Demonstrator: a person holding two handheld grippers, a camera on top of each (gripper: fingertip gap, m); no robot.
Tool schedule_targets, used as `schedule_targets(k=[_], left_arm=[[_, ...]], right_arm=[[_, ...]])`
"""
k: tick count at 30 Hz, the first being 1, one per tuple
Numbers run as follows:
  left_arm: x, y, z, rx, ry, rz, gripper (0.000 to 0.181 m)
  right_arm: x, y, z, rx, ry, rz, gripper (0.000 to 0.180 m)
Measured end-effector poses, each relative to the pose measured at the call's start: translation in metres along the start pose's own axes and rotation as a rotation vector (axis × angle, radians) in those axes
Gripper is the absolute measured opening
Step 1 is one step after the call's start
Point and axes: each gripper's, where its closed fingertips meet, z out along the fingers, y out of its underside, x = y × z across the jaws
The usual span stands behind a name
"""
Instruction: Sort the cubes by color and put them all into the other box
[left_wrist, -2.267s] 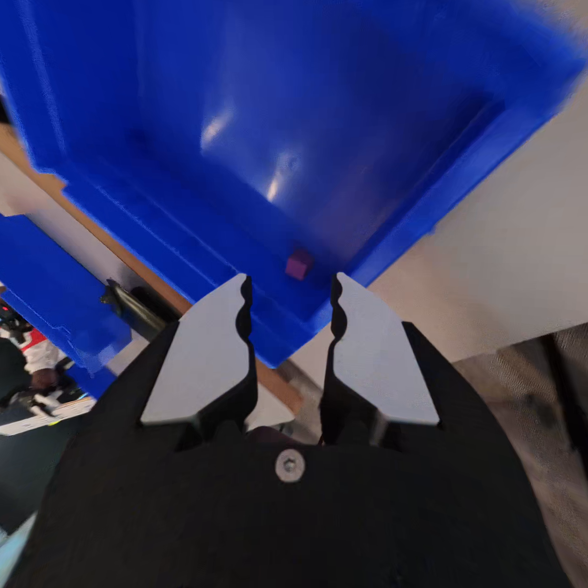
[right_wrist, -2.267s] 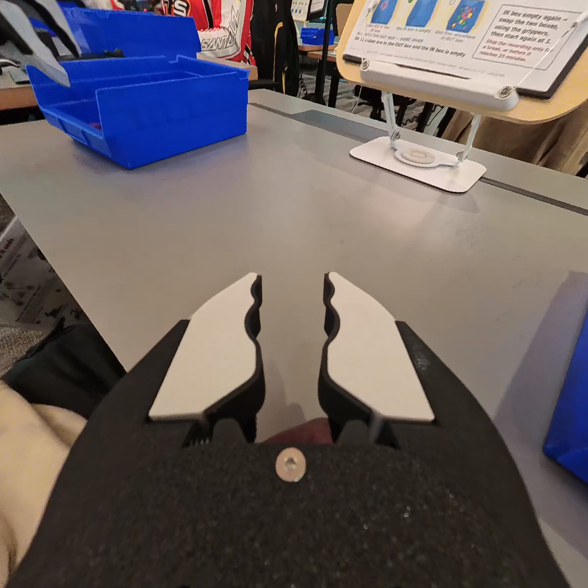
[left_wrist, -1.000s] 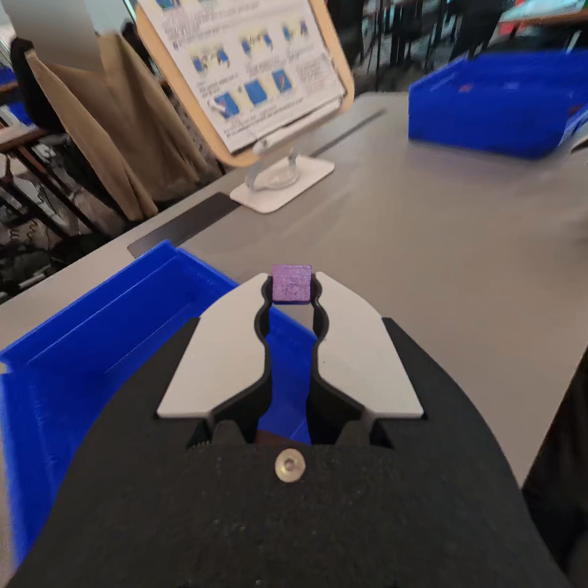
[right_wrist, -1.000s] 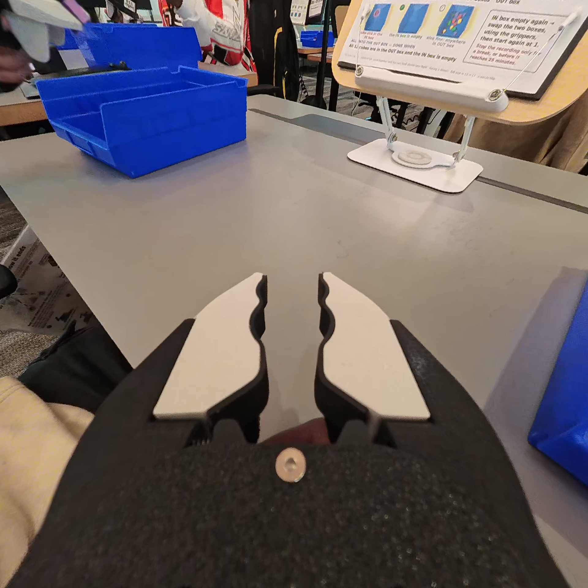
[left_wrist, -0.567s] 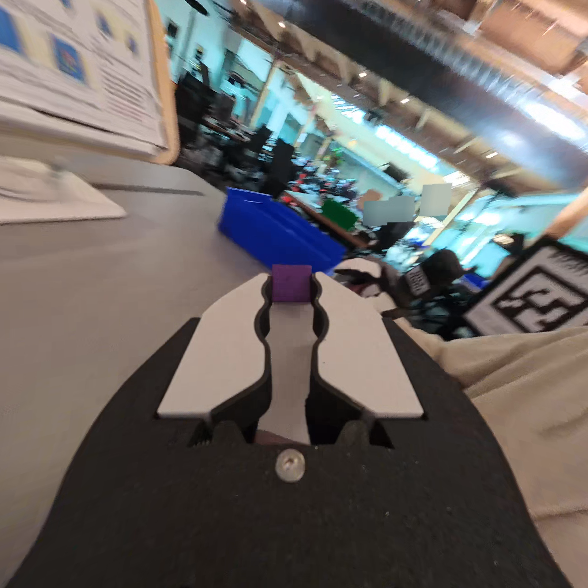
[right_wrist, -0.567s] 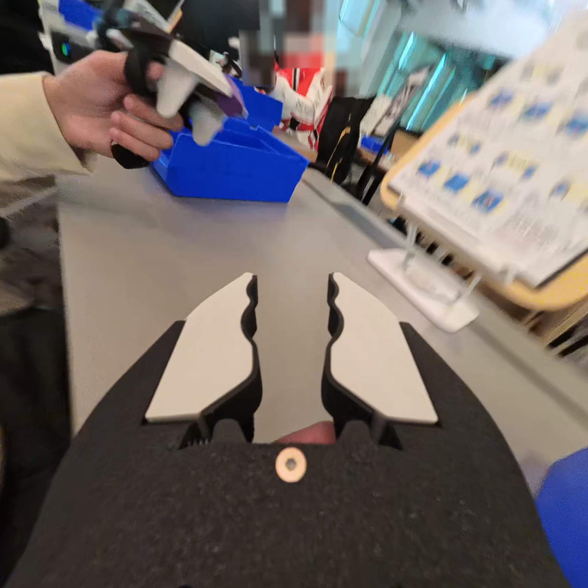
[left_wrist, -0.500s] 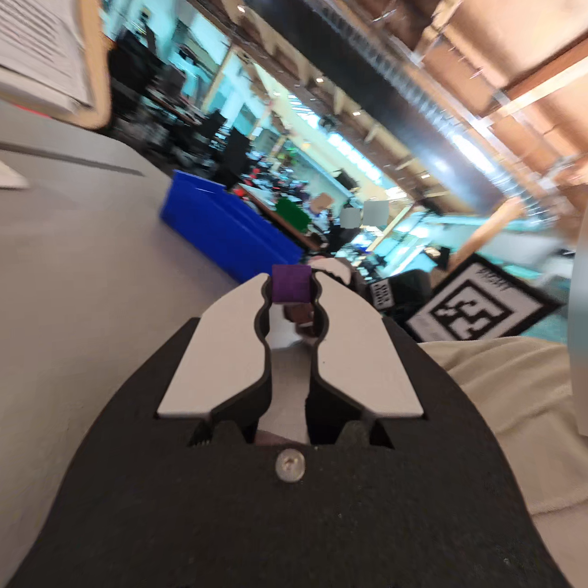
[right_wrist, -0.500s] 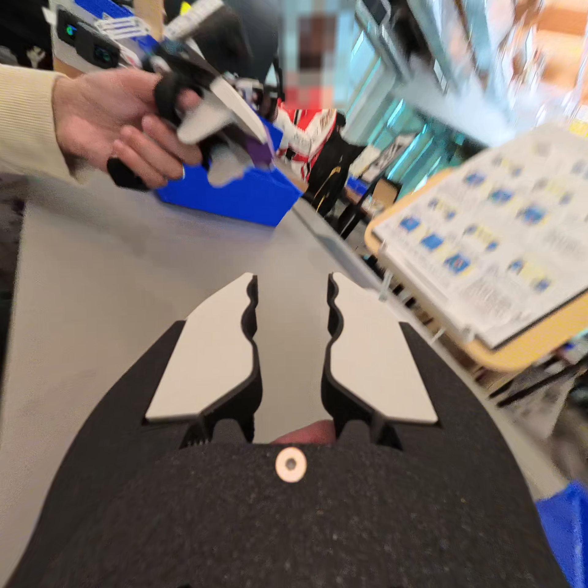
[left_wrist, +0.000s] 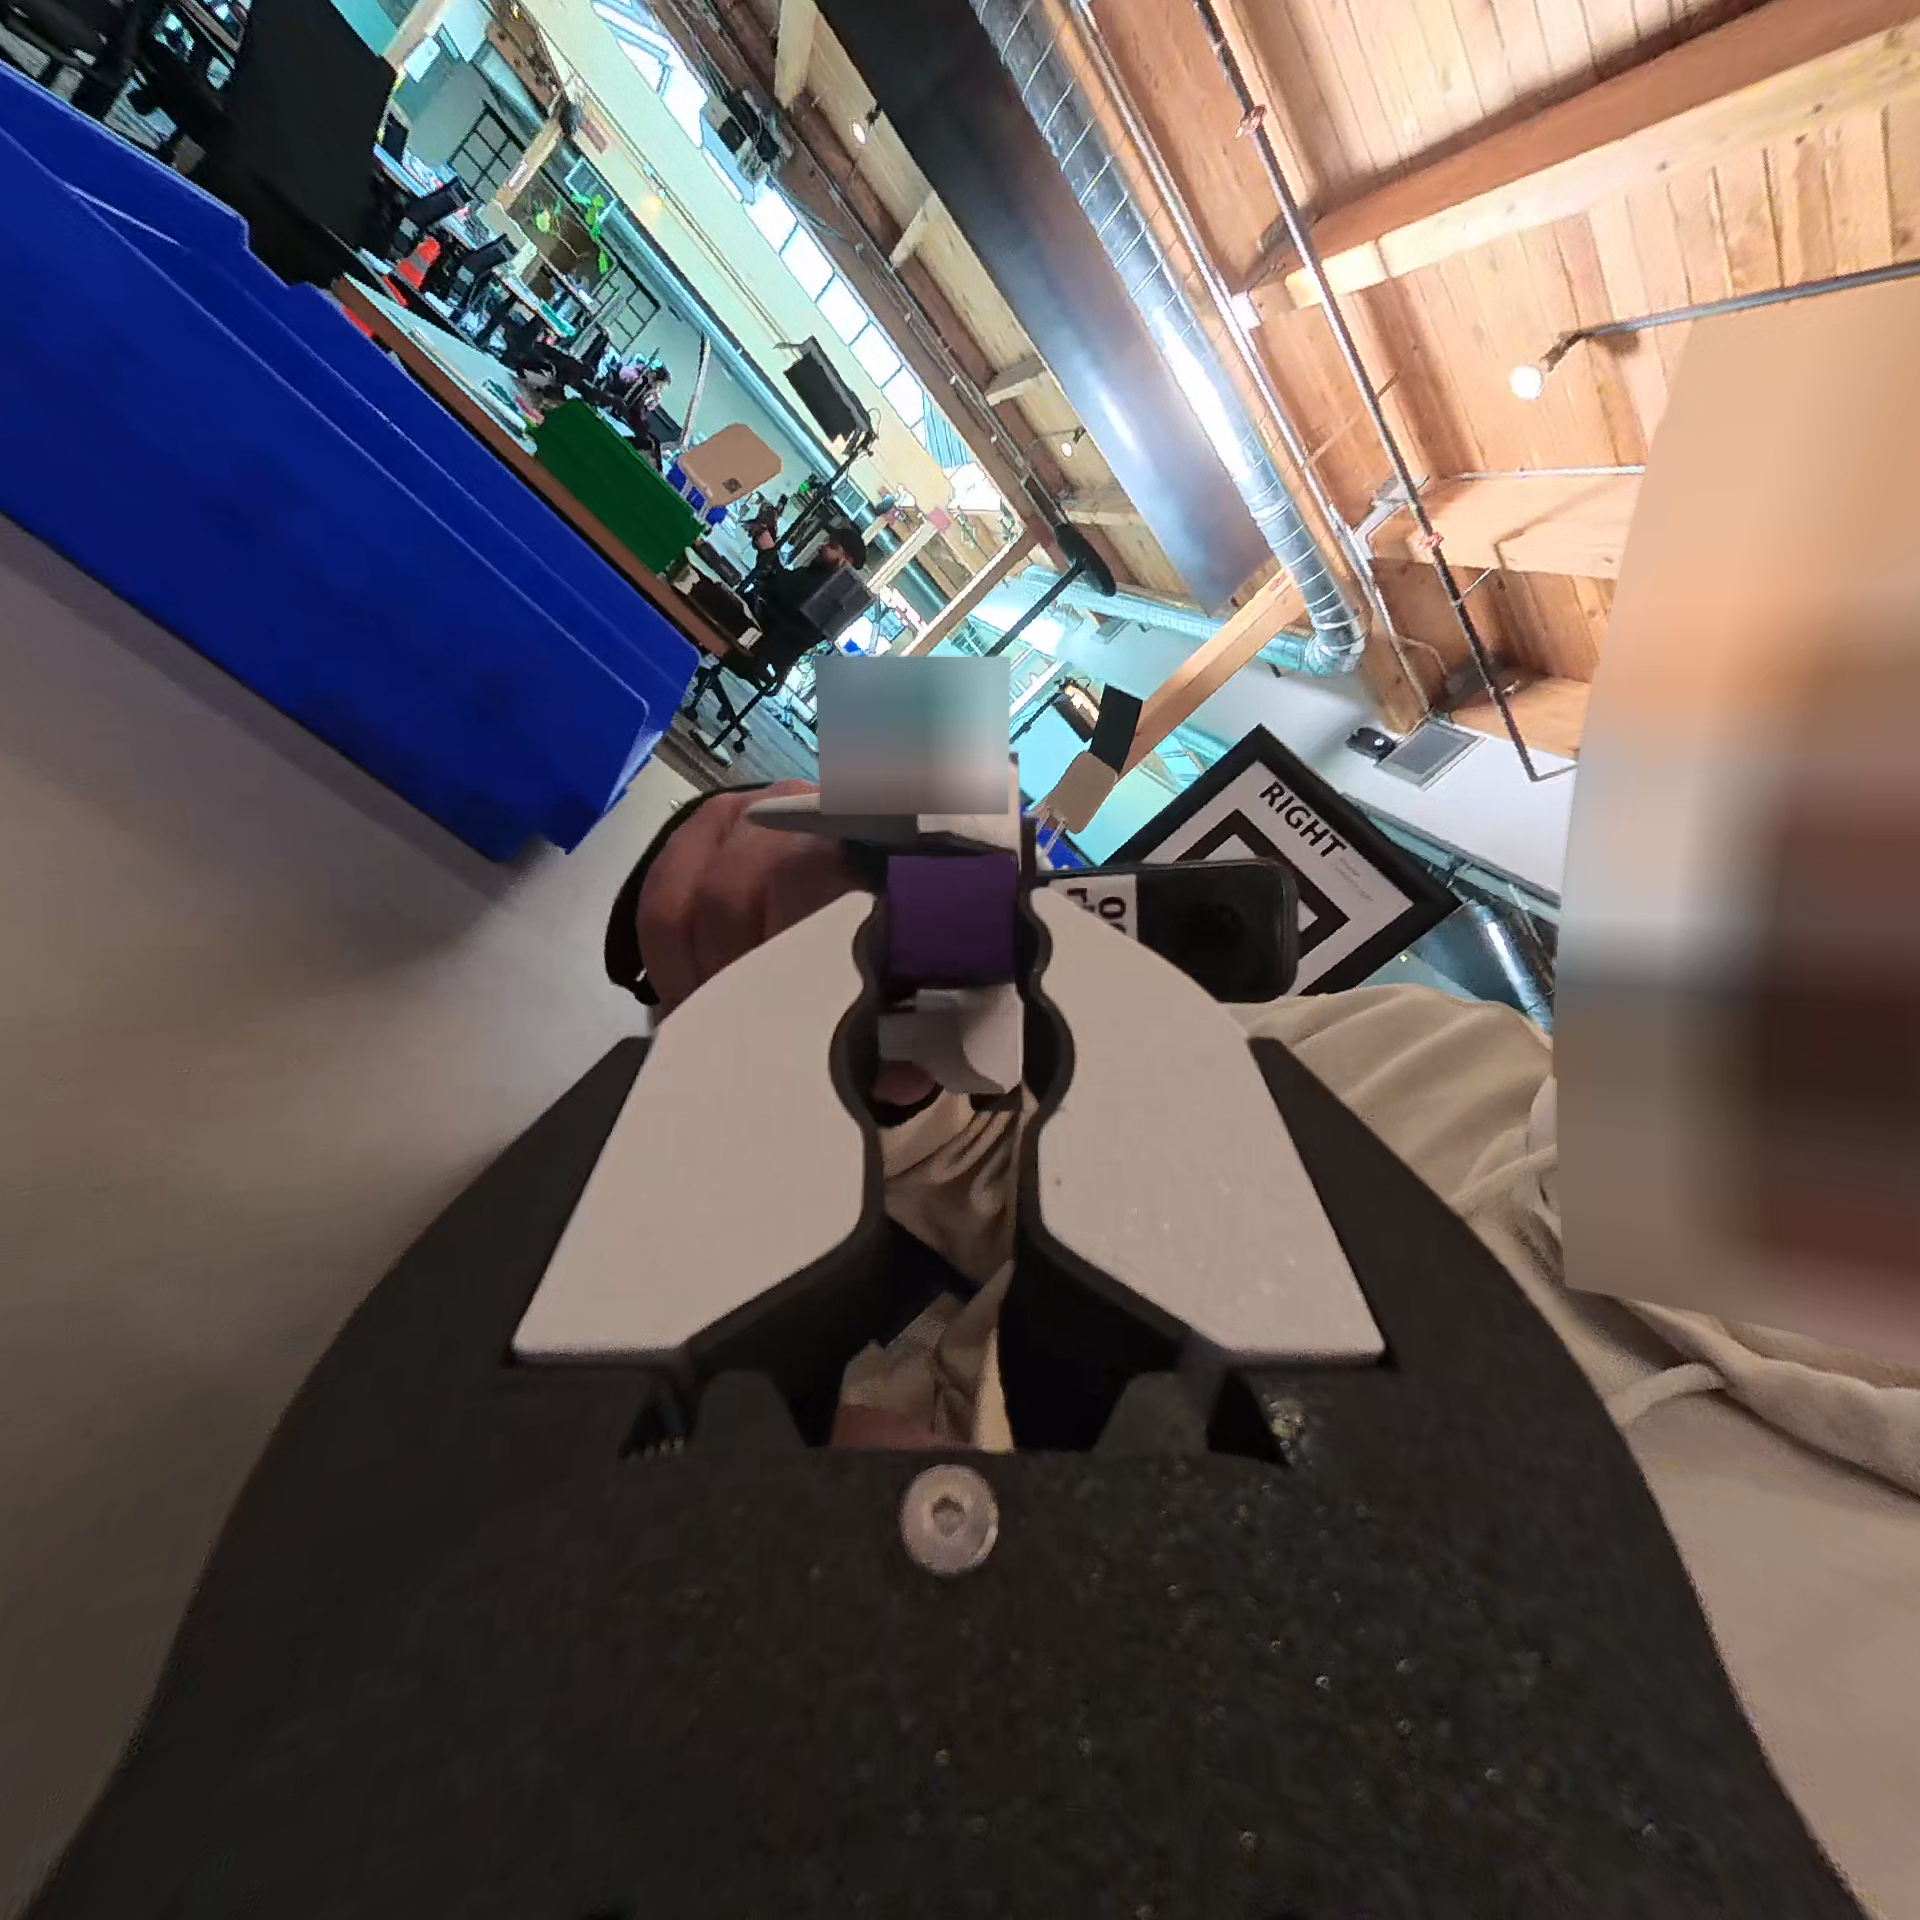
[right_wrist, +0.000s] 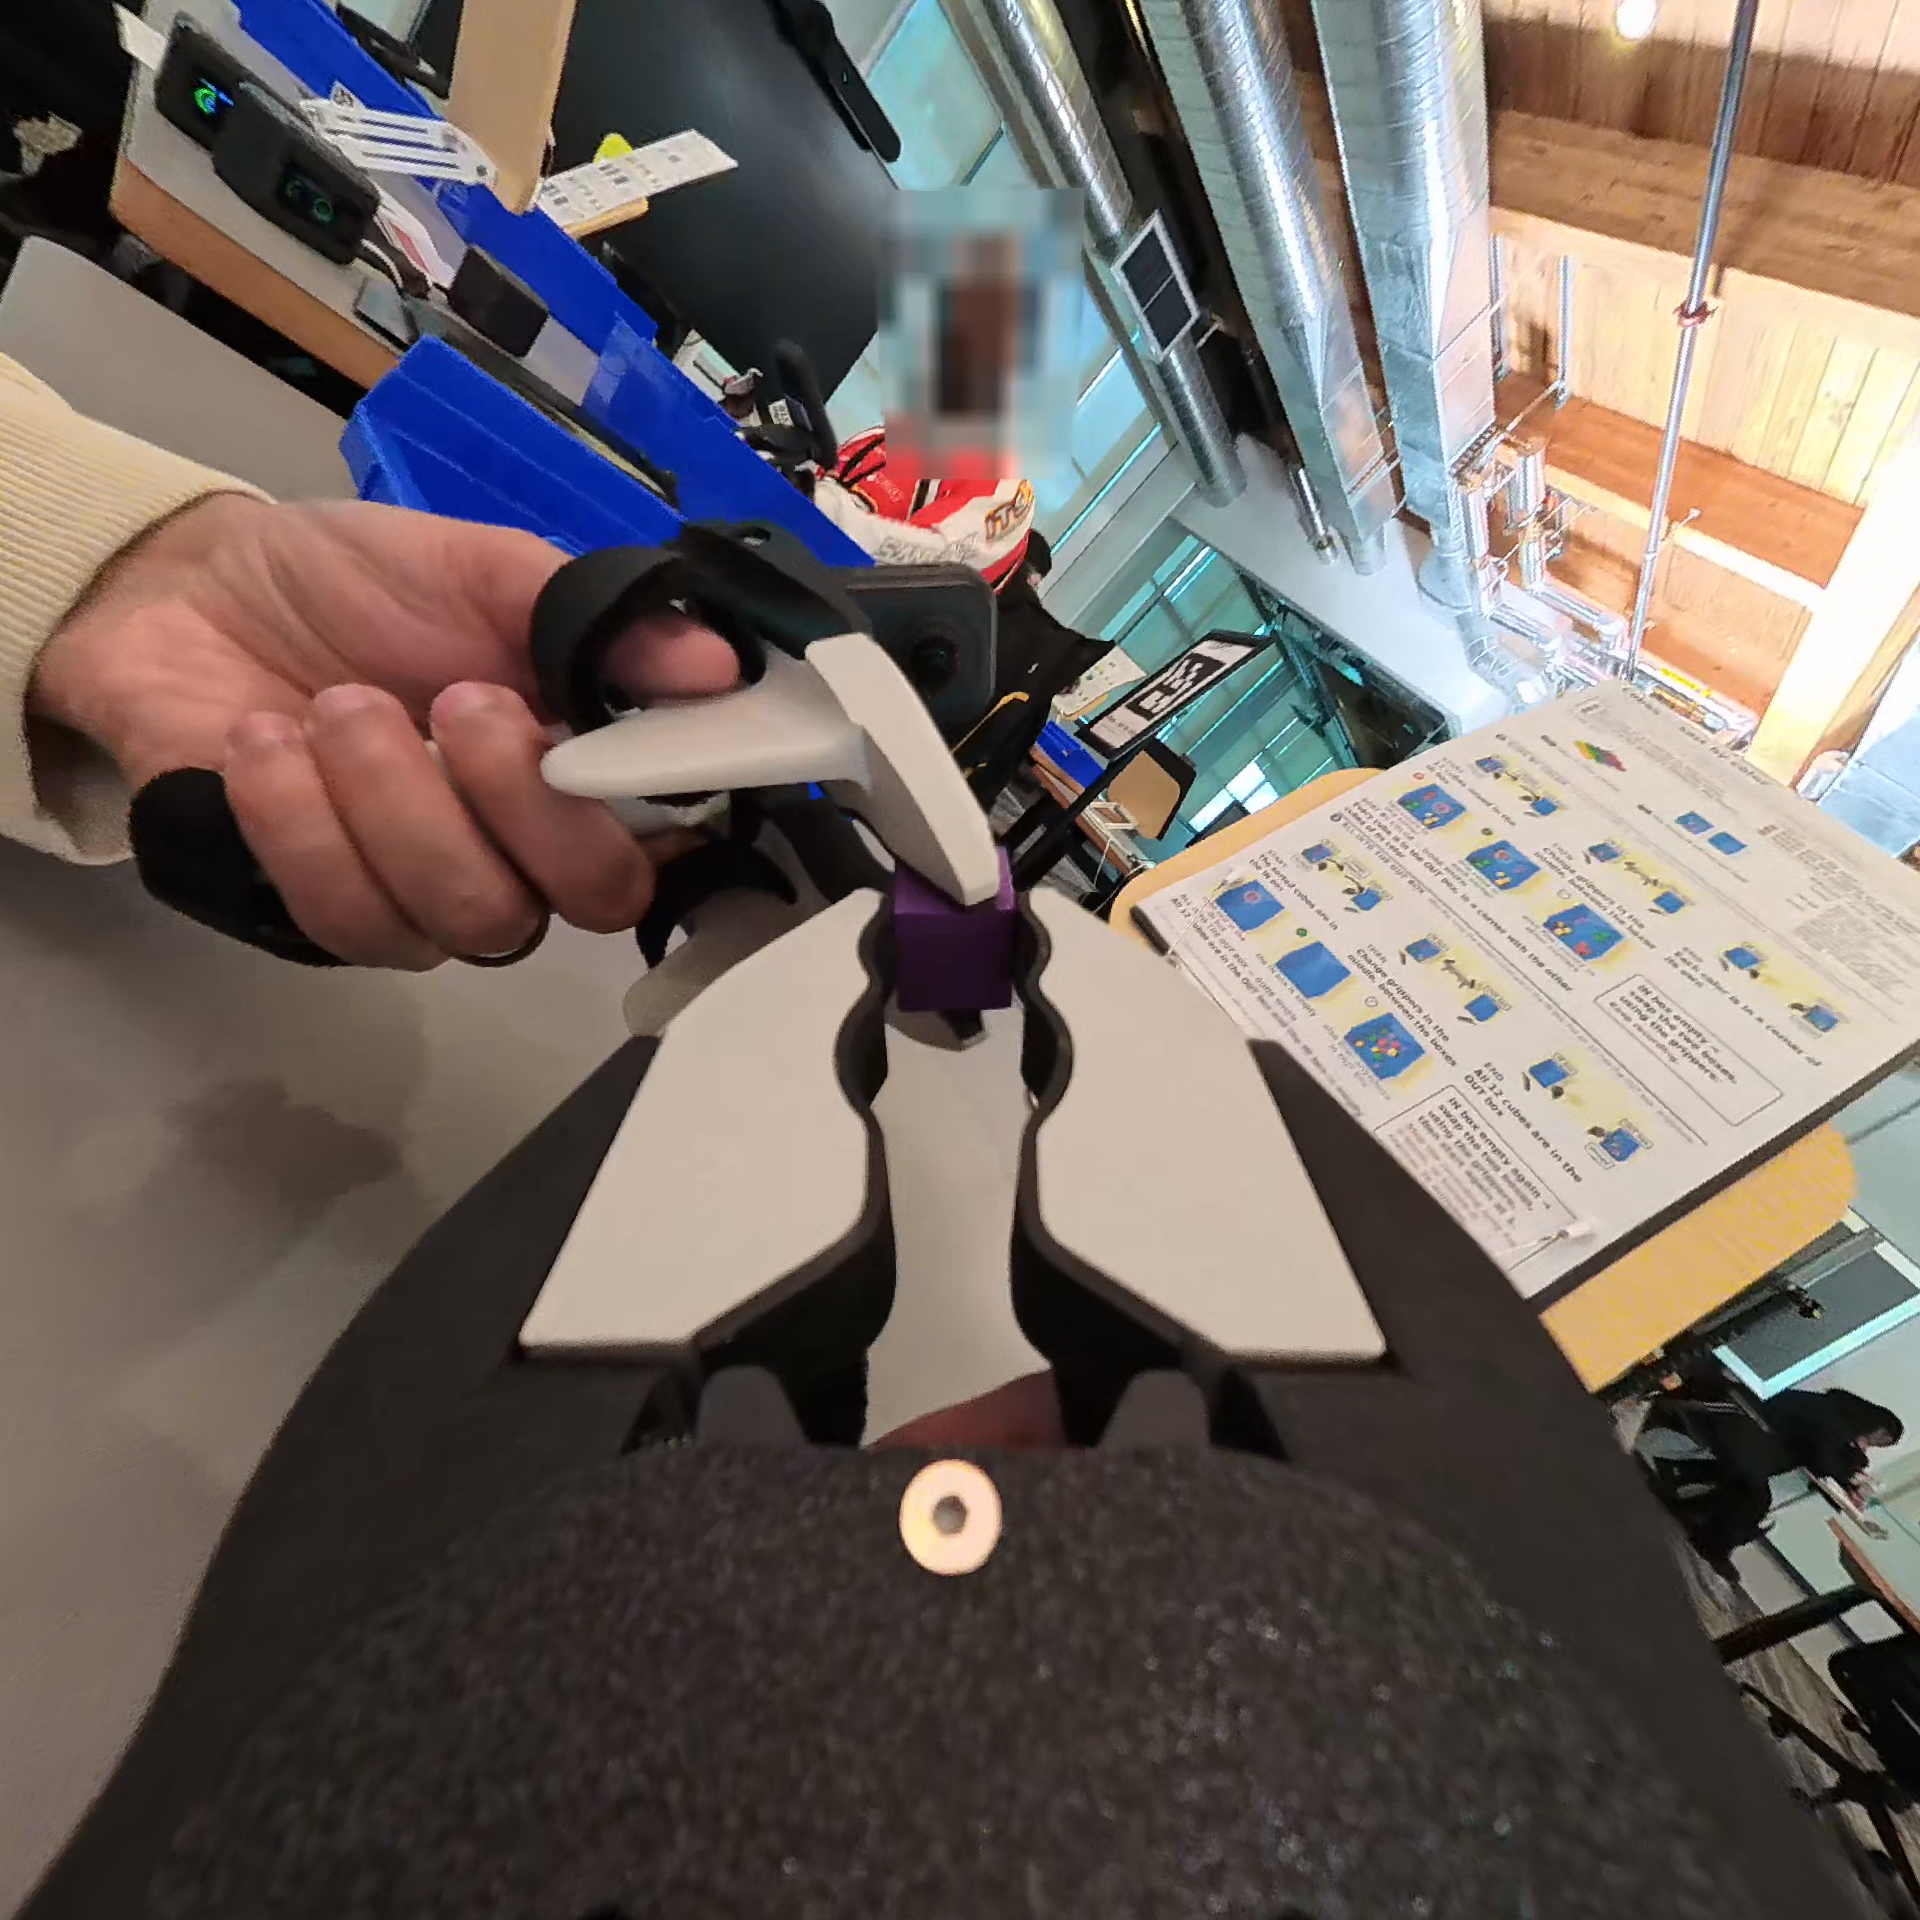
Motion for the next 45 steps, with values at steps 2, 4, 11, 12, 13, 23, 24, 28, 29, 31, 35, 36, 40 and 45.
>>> schedule_targets(k=[2, 4, 11, 12, 13, 23, 24, 28, 29, 31, 35, 36, 40, 45], left_arm=[[-0.001, 0.004, -0.006, -0.015, -0.052, 0.052, 0.041], [-0.009, 0.007, -0.023, -0.032, -0.205, 0.167, 0.052], [-0.058, 0.001, -0.133, -0.004, -1.189, 0.613, 0.047], [-0.055, 0.008, -0.130, -0.008, -1.160, 0.602, 0.046], [-0.052, 0.015, -0.128, -0.012, -1.135, 0.590, 0.046], [-0.056, 0.033, -0.119, -0.149, -1.175, 0.735, 0.041], [-0.057, 0.033, -0.121, -0.170, -1.199, 0.769, 0.040], [-0.056, 0.035, -0.121, -0.196, -1.238, 0.850, 0.040], [-0.055, 0.036, -0.118, -0.198, -1.225, 0.844, 0.040], [-0.053, 0.041, -0.111, -0.197, -1.184, 0.813, 0.040], [-0.053, 0.047, -0.109, -0.203, -1.146, 0.771, 0.041], [-0.053, 0.047, -0.109, -0.204, -1.147, 0.766, 0.040], [-0.053, 0.050, -0.108, -0.207, -1.120, 0.725, 0.041], [-0.053, 0.053, -0.108, -0.230, -1.126, 0.740, 0.041]], right_arm=[[0.000, -0.002, -0.009, 0.012, 0.018, 0.013, 0.021], [0.003, 0.002, -0.021, -0.012, 0.034, 0.052, 0.021], [0.022, 0.042, -0.080, -0.163, 0.234, 0.379, 0.021], [0.023, 0.048, -0.087, -0.188, 0.258, 0.415, 0.021], [0.023, 0.052, -0.093, -0.209, 0.267, 0.447, 0.021], [0.081, 0.062, -0.136, -0.326, 0.367, 0.467, 0.021], [0.105, 0.069, -0.151, -0.386, 0.407, 0.430, 0.021], [0.146, 0.153, -0.210, -0.889, 0.234, 0.557, 0.021], [0.148, 0.176, -0.225, -1.013, 0.173, 0.580, 0.021], [0.138, 0.208, -0.248, -1.217, -0.027, 0.629, 0.022], [0.120, 0.240, -0.280, -1.507, -0.323, 0.640, 0.022], [0.119, 0.246, -0.288, -1.574, -0.370, 0.626, 0.022], [0.117, 0.258, -0.318, -1.838, -0.522, 0.589, 0.022], [0.119, 0.256, -0.332, -1.983, -0.608, 0.573, 0.028]])
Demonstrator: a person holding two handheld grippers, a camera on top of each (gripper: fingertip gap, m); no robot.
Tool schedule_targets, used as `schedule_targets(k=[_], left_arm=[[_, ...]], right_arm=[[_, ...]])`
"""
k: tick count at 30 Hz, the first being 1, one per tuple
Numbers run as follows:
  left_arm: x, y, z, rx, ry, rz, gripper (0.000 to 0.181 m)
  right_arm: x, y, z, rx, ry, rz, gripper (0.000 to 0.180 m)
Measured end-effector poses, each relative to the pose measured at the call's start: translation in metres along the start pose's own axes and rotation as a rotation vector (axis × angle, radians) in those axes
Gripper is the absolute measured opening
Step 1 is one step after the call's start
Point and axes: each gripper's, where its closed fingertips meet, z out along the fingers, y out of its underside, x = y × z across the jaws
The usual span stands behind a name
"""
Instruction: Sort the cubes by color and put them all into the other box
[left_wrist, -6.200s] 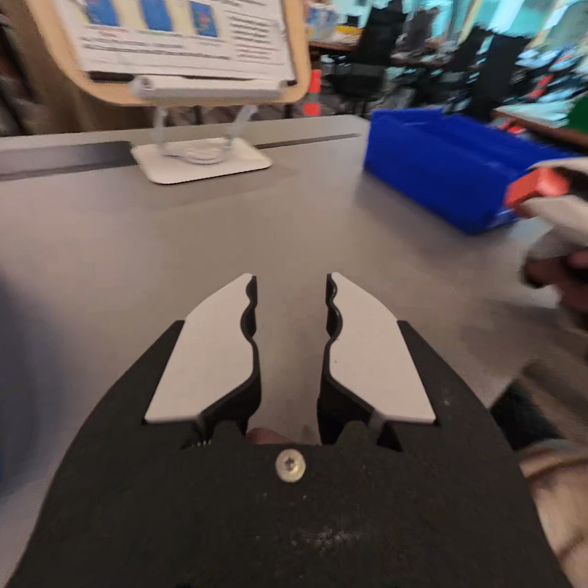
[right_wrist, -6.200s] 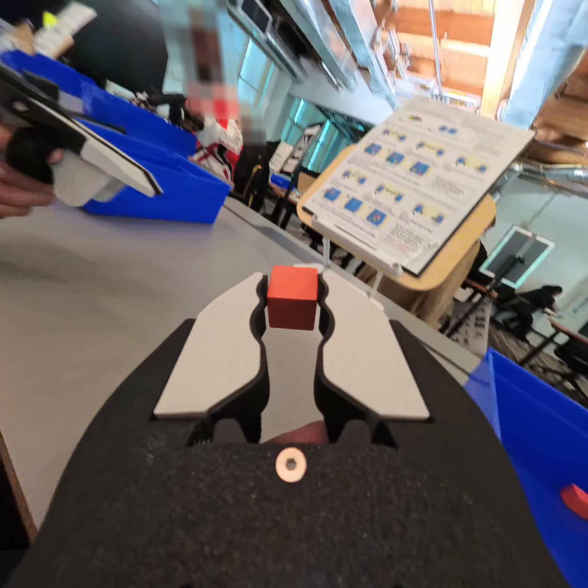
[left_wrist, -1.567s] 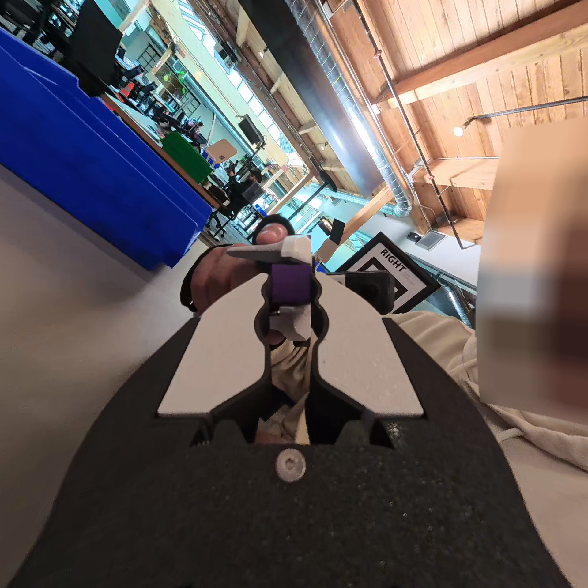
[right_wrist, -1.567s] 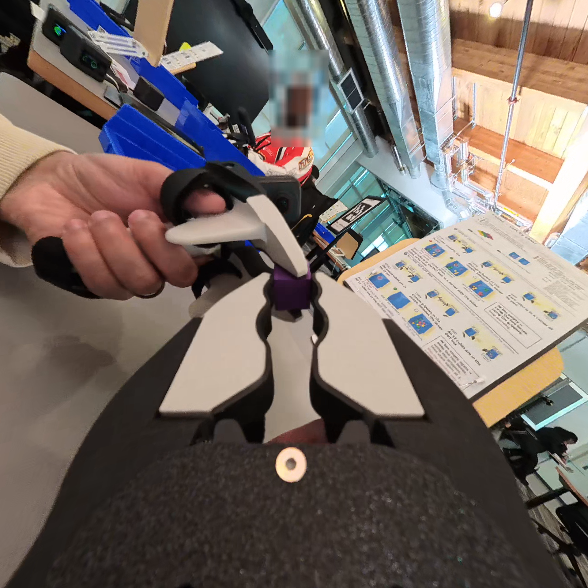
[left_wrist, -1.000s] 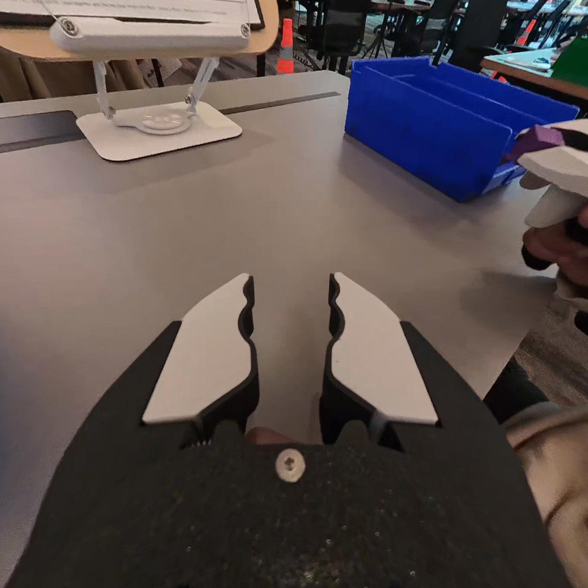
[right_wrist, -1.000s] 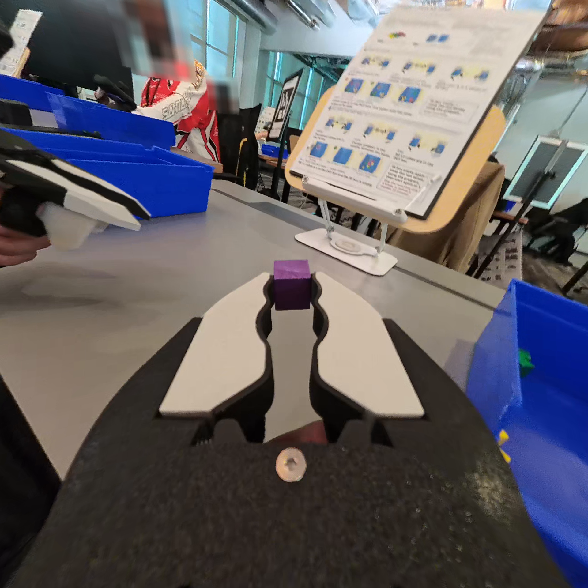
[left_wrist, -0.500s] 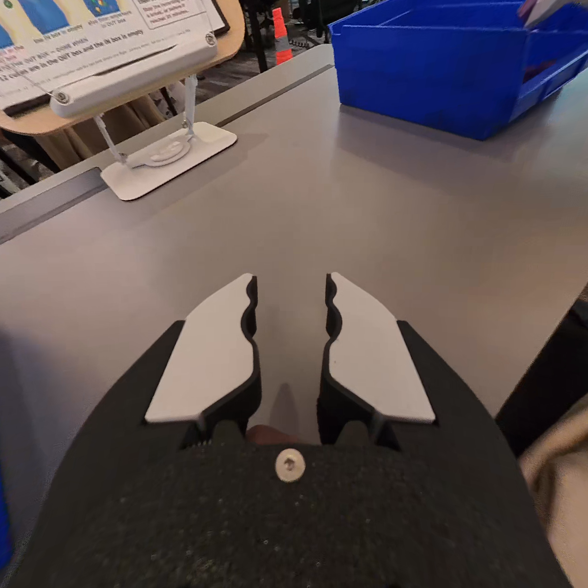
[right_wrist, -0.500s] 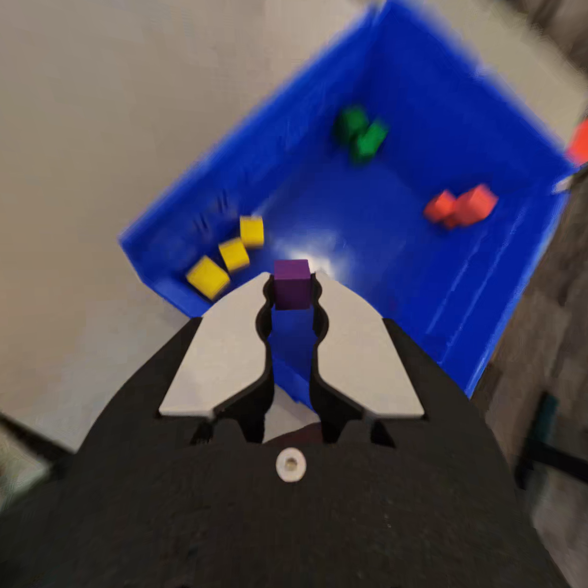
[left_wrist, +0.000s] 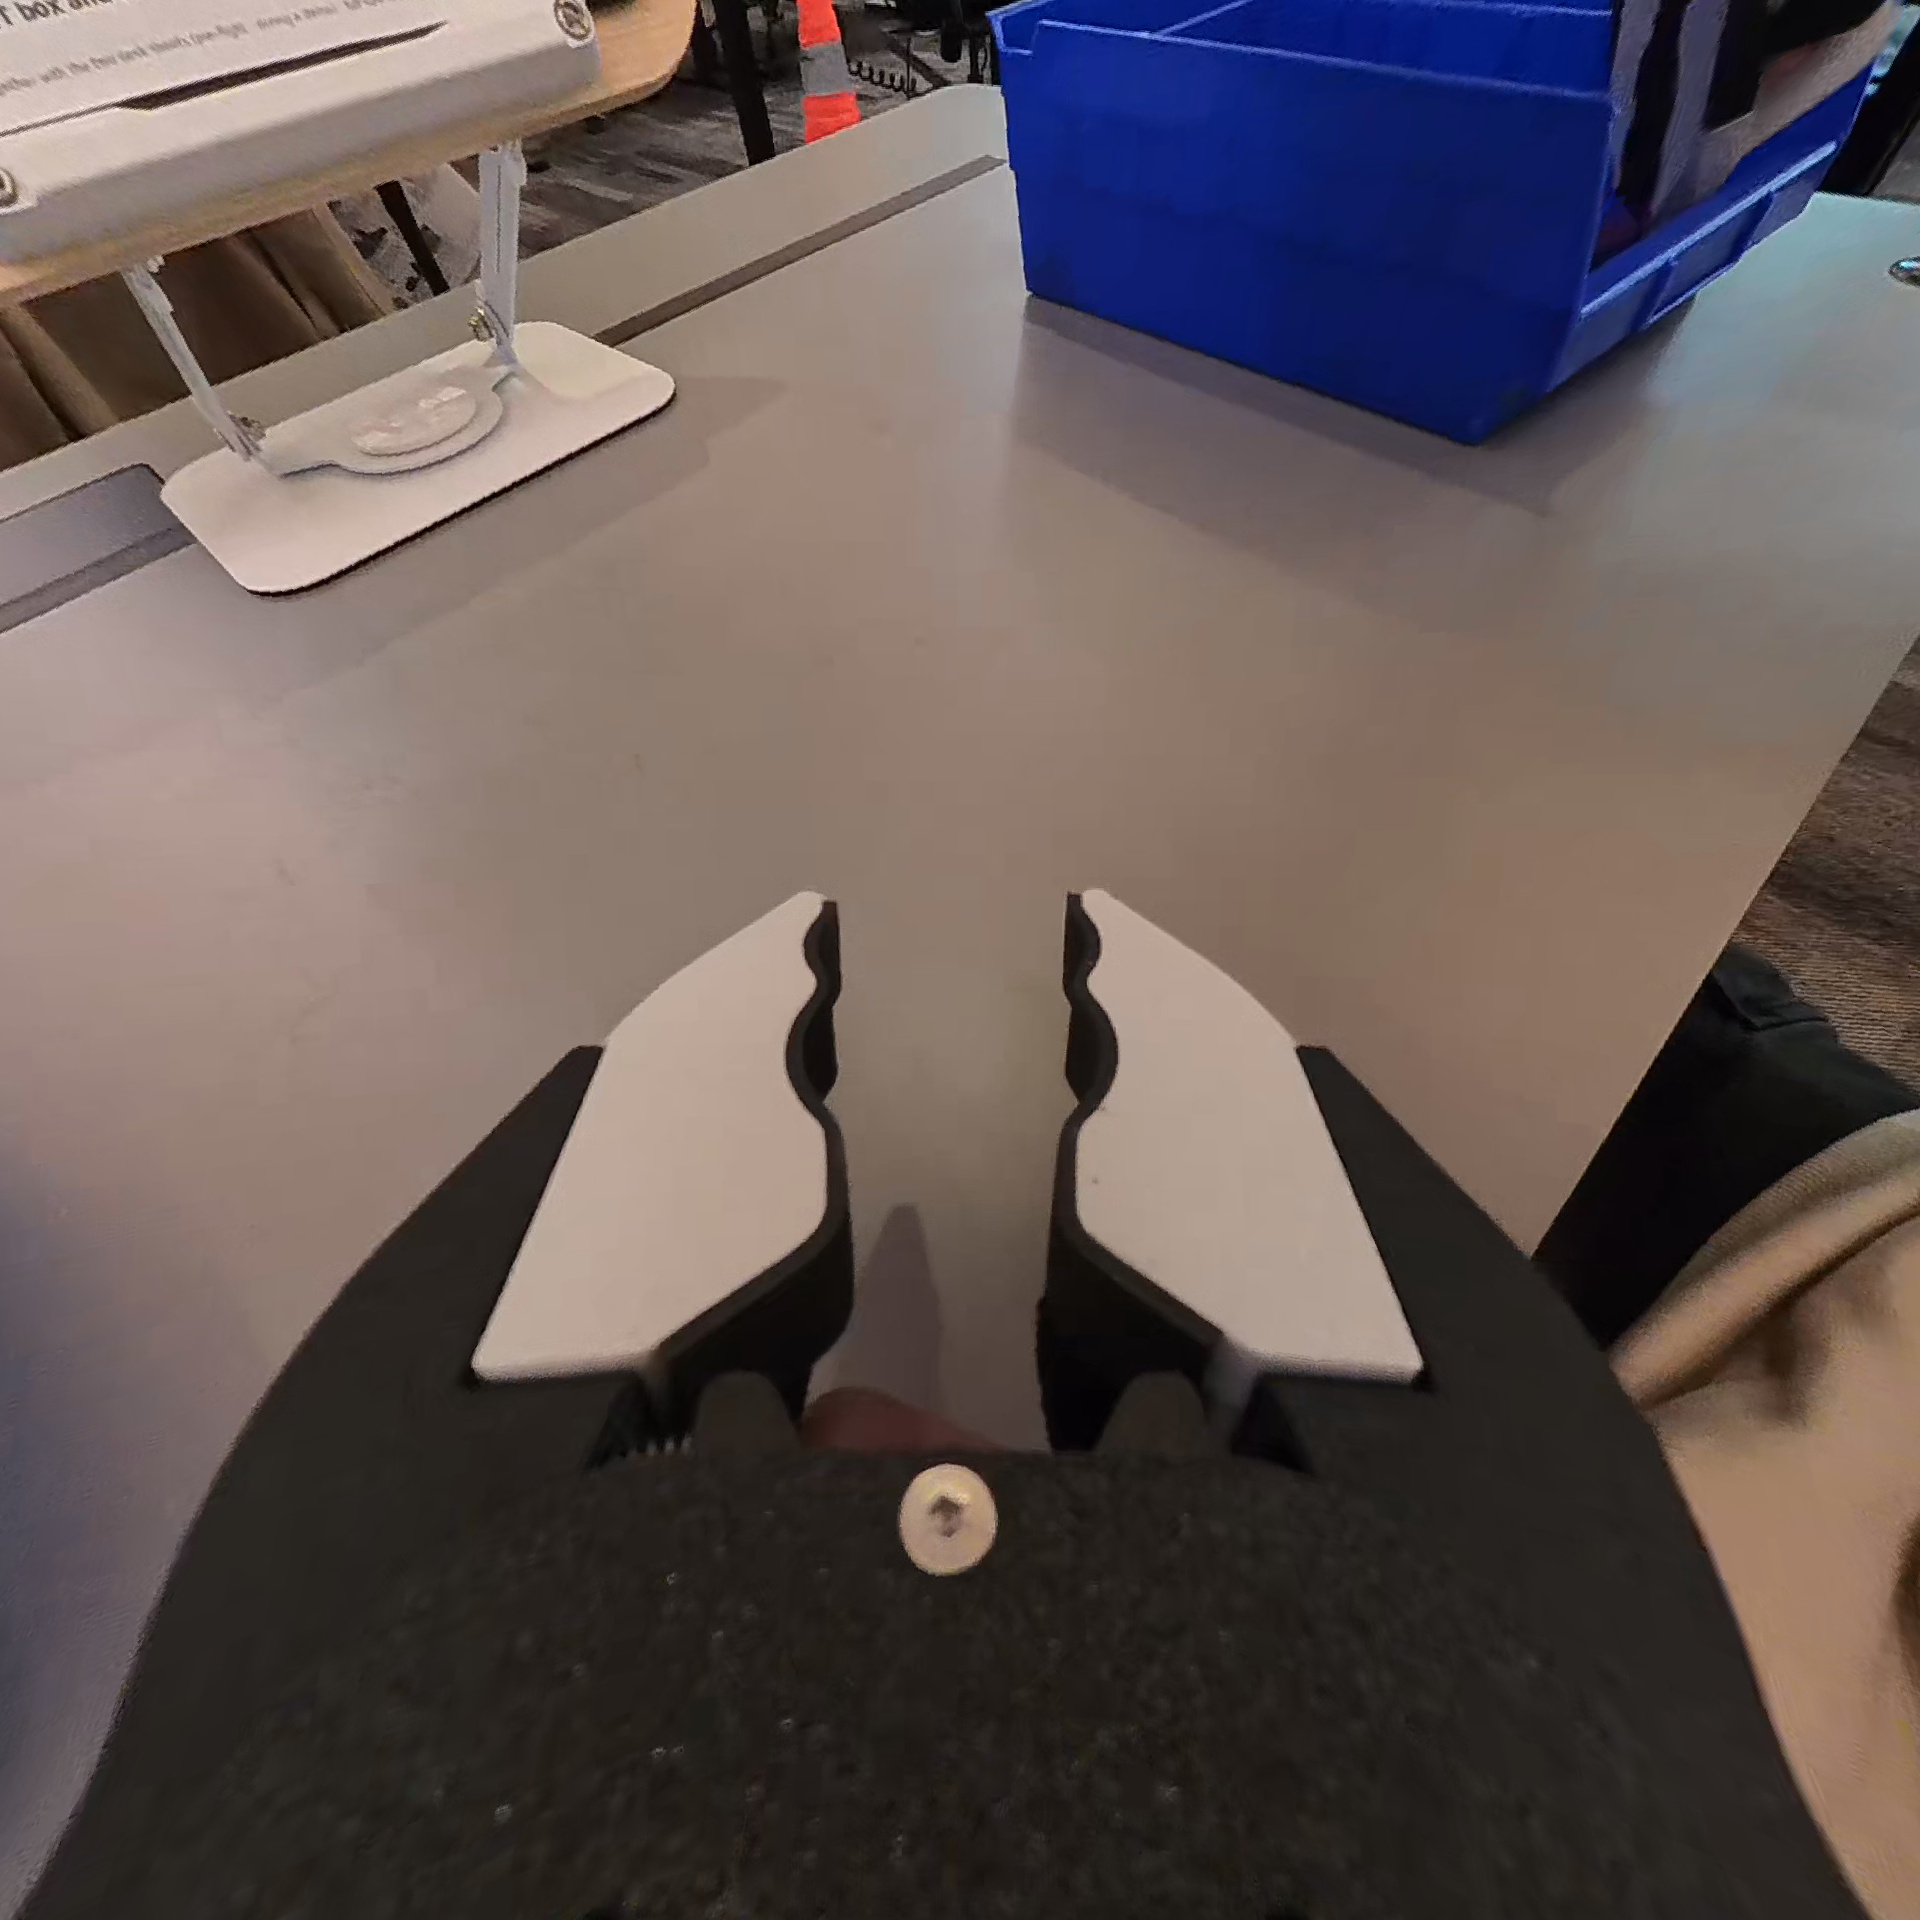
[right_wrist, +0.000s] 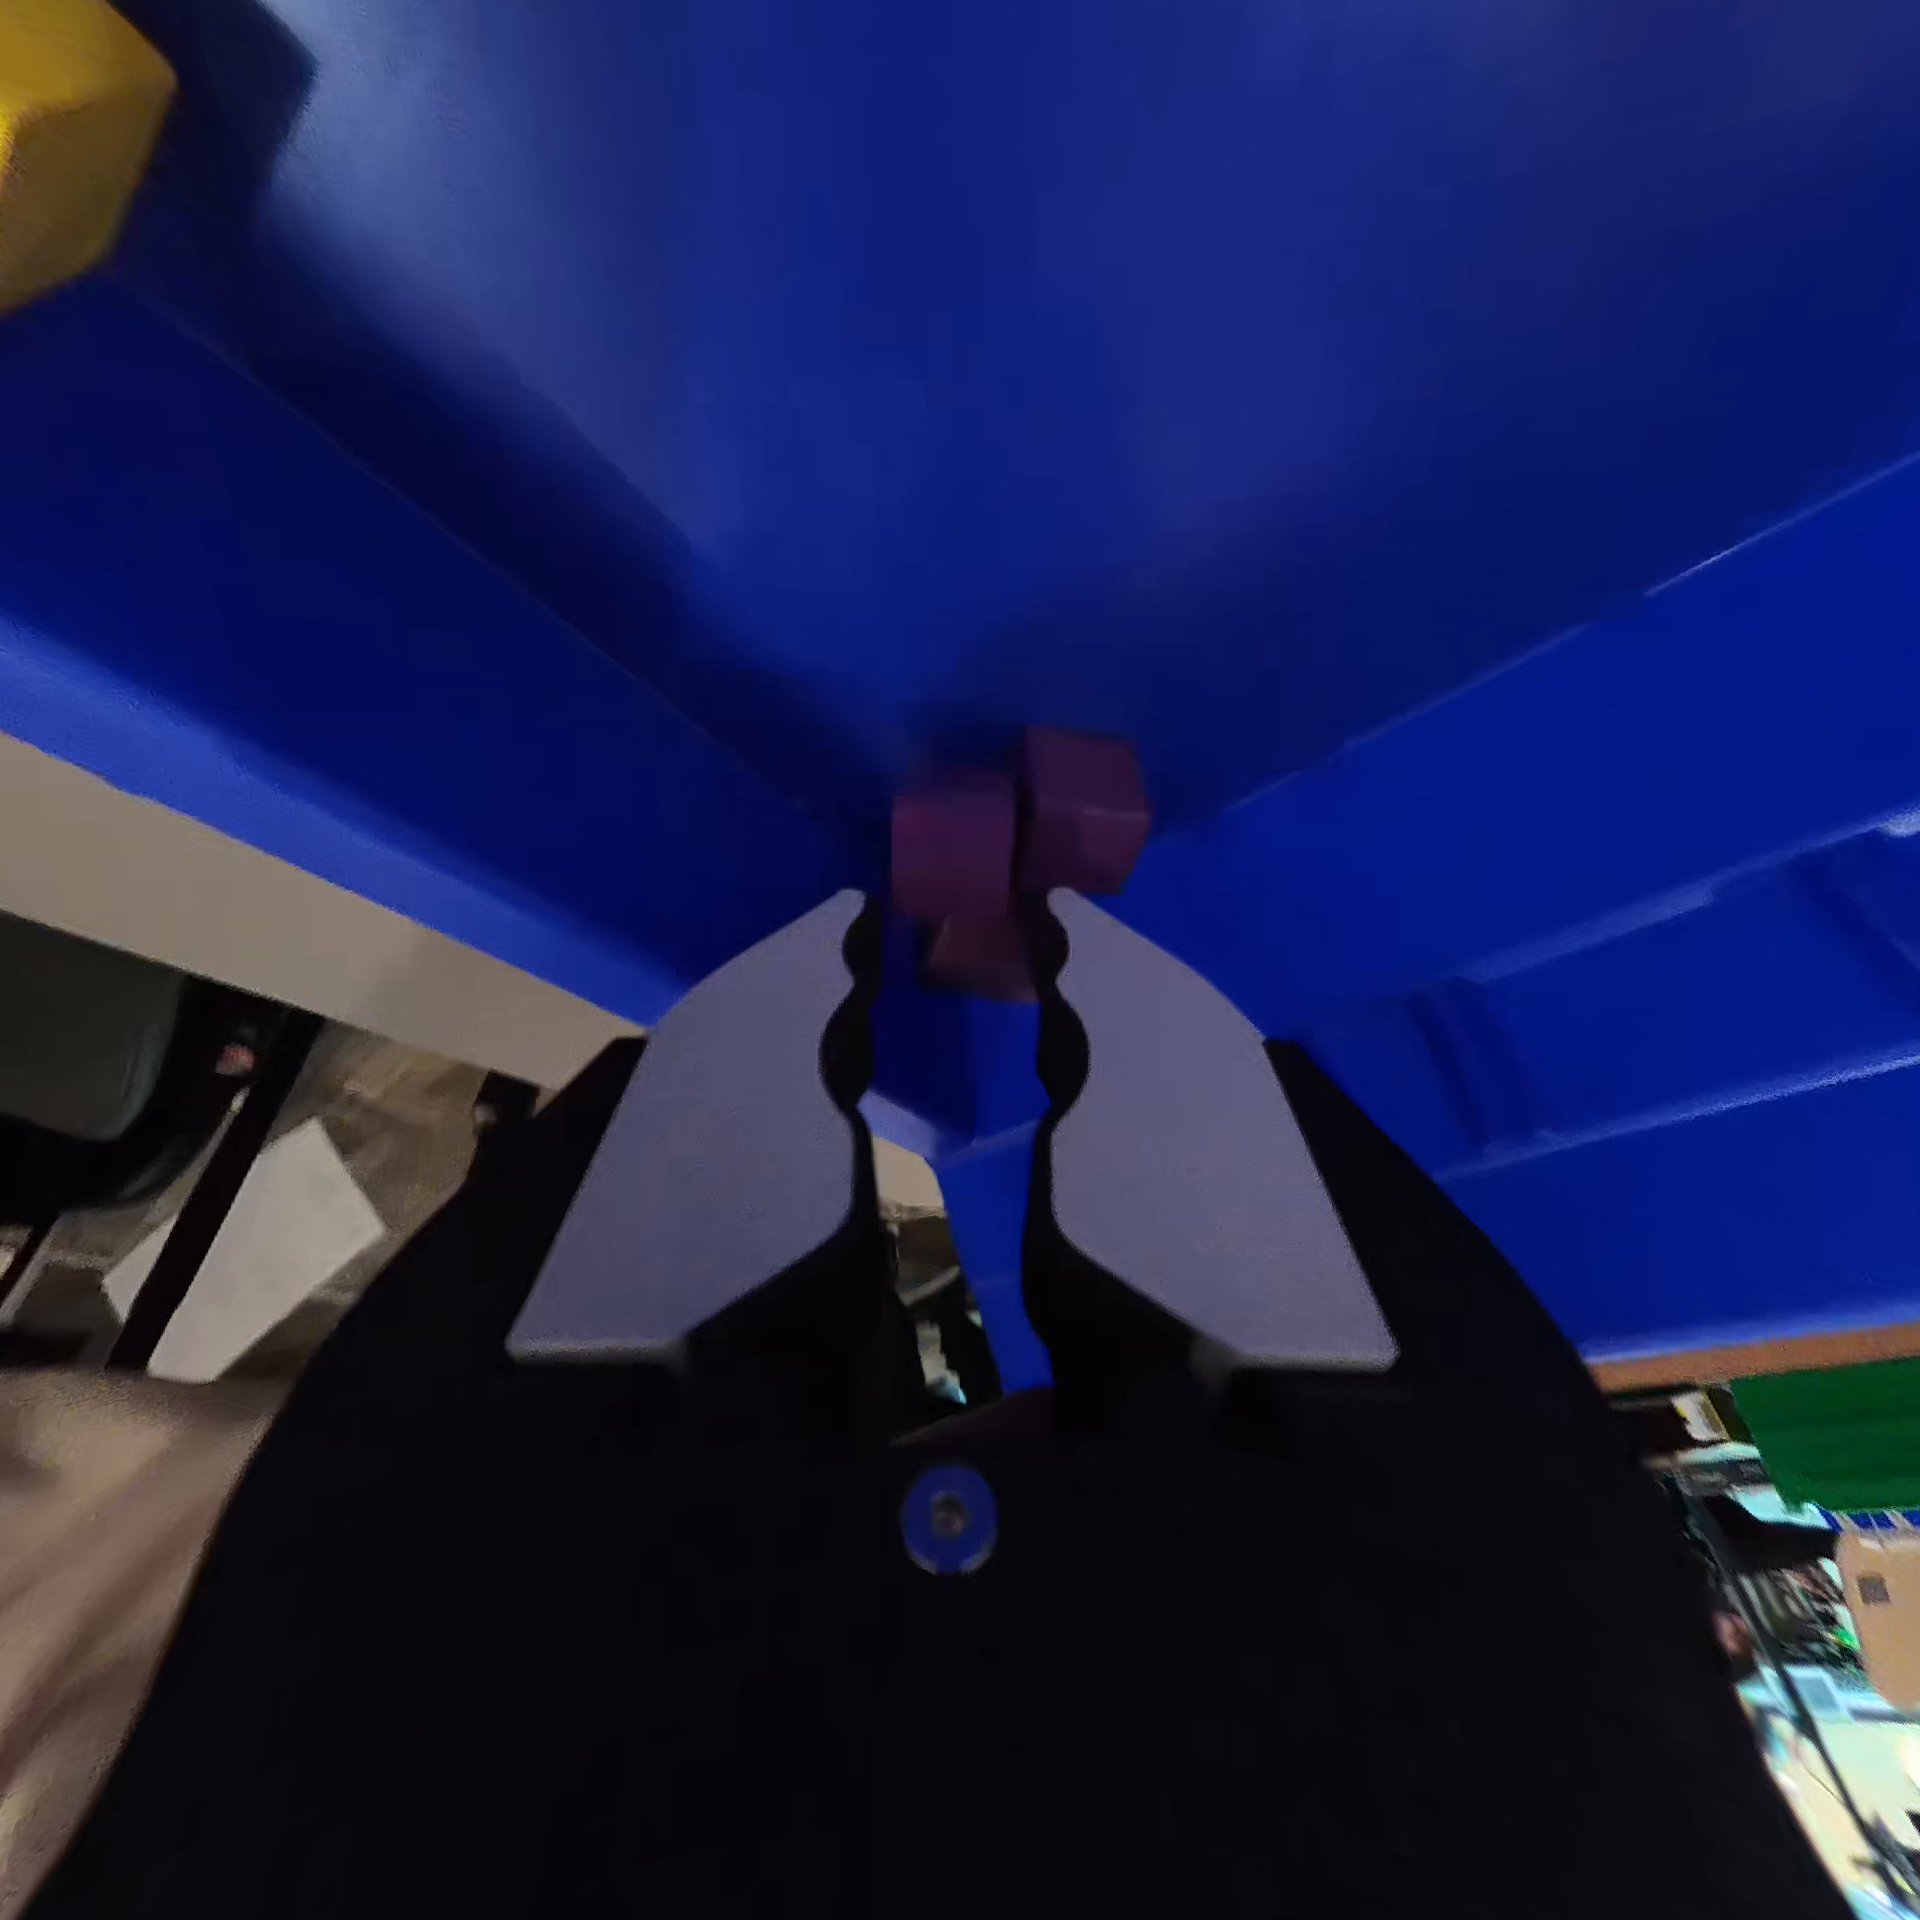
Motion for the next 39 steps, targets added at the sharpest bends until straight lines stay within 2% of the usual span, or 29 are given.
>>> schedule_targets(k=[2, 5, 8, 10, 12, 14, 15, 17, 19, 22, 24, 27, 29, 33, 36, 38, 39], left_arm=[[0.000, 0.001, 0.000, -0.005, -0.005, 0.014, 0.041], [-0.001, 0.002, 0.000, -0.009, -0.012, 0.014, 0.041], [-0.005, 0.003, 0.000, -0.009, -0.028, 0.005, 0.041], [-0.008, 0.002, -0.002, -0.002, -0.036, -0.009, 0.041], [-0.010, -0.002, -0.004, 0.019, -0.048, -0.032, 0.041], [-0.014, -0.006, -0.008, 0.044, -0.068, -0.057, 0.041], [-0.017, -0.008, -0.010, 0.060, -0.085, -0.070, 0.041], [-0.023, -0.012, -0.016, 0.092, -0.118, -0.096, 0.041], [-0.028, -0.011, -0.020, 0.109, -0.137, -0.115, 0.042], [-0.037, -0.008, -0.021, 0.114, -0.161, -0.120, 0.042], [-0.039, -0.003, -0.018, 0.097, -0.159, -0.144, 0.042], [-0.033, 0.001, -0.013, 0.076, -0.122, -0.164, 0.042], [-0.030, 0.004, -0.011, 0.060, -0.118, -0.147, 0.042], [-0.021, 0.007, -0.005, 0.032, -0.106, -0.092, 0.042], [-0.015, 0.013, 0.003, -0.006, -0.098, -0.053, 0.042], [-0.012, 0.013, 0.007, -0.019, -0.114, -0.016, 0.043], [-0.011, 0.010, 0.009, -0.006, -0.121, 0.000, 0.043]], right_arm=[[0.004, 0.004, -0.003, -0.002, 0.039, -0.018, 0.033], [0.014, 0.005, -0.030, 0.156, 0.170, 0.050, 0.034], [0.016, -0.003, -0.078, 0.468, 0.427, 0.131, 0.033], [-0.004, -0.021, -0.113, 0.779, 0.554, 0.204, 0.033], [-0.050, -0.052, -0.141, 1.169, 0.513, 0.286, 0.033], [-0.108, -0.081, -0.151, 1.501, 0.324, 0.336, 0.034], [-0.131, -0.092, -0.150, 1.604, 0.252, 0.364, 0.034], [-0.164, -0.107, -0.144, 1.707, 0.216, 0.380, 0.036], [-0.188, -0.114, -0.138, 1.705, 0.256, 0.322, 0.038], [-0.203, -0.112, -0.141, 1.687, 0.427, 0.234, 0.038], [-0.206, -0.115, -0.138, 1.665, 0.447, 0.224, 0.039], [-0.186, -0.105, -0.134, 1.655, 0.524, 0.347, 0.044], [-0.157, -0.090, -0.125, 1.613, 0.550, 0.527, 0.045], [-0.125, -0.087, -0.105, 1.545, 0.439, 0.697, 0.057], [-0.126, -0.106, -0.099, 1.517, 0.321, 0.690, 0.062], [-0.135, -0.121, -0.104, 1.547, 0.243, 0.639, 0.077], [-0.140, -0.126, -0.108, 1.569, 0.199, 0.608, 0.075]])
